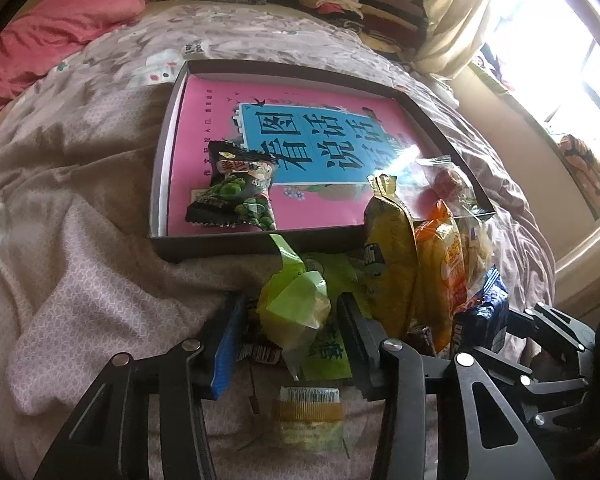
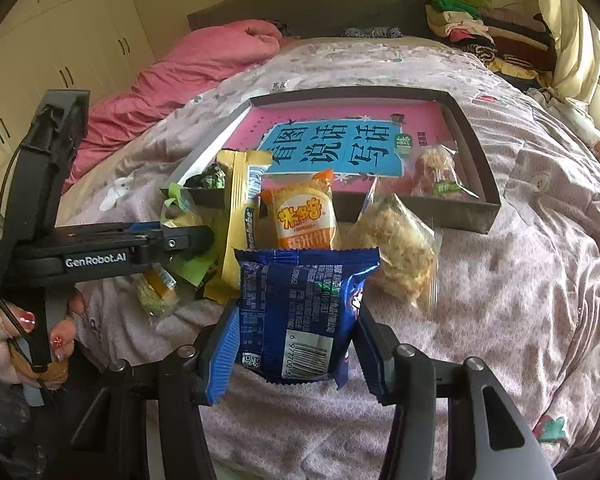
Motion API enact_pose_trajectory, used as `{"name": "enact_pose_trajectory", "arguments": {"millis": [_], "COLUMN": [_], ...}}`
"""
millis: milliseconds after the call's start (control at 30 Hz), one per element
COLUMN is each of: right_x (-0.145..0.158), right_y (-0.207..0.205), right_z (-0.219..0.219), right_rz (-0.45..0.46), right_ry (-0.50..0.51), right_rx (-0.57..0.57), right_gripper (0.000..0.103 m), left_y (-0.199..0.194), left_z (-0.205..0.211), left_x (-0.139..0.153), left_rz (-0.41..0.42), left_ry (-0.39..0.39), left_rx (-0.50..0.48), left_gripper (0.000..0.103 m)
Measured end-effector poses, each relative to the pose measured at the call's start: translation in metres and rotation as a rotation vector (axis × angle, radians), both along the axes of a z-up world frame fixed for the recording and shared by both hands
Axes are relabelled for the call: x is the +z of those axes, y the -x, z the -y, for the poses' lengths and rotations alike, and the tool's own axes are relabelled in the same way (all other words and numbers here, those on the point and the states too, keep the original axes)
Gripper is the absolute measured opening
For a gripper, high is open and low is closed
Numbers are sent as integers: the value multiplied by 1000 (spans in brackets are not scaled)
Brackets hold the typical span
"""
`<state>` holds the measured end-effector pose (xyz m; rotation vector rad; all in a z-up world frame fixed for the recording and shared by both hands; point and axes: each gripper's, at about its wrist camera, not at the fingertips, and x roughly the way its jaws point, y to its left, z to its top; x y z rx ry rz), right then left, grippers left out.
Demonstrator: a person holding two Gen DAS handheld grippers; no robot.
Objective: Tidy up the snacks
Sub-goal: 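Close the left tool on the yellow-green bag while the right tool grasps the blue biscuit packet, then lift the yellow-green bag with the left tool while the right tool carries the blue packet over the tray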
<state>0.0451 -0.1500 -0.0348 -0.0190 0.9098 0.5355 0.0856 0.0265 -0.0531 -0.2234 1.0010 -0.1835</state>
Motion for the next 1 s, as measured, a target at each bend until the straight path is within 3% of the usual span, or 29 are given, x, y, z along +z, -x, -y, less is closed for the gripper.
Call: {"name": "enact_pose_trajectory", "arguments": {"millis": [133,233,633,1000], "right_x": [0,2,11,20], "right_y": [-2,-2,-1,0], "right_z": [2,5,5,4], "right_rz": [-7,-3,39,80], "right_ry": [-15,-32,-68,-82], "right_rx": [-6,-8,4,13], "right_gripper": [53,53,53,53], "left_y": [-2,-3,2,12], "left_z": [-4,-3,-8,-16], "left_x": [-3,-2,4,24], "left_rz": [-4,3,11,40], "left_ry": [4,10,36,1], "left_rx": [13,7,3,40], "left_gripper": [46,35,35,35]}}
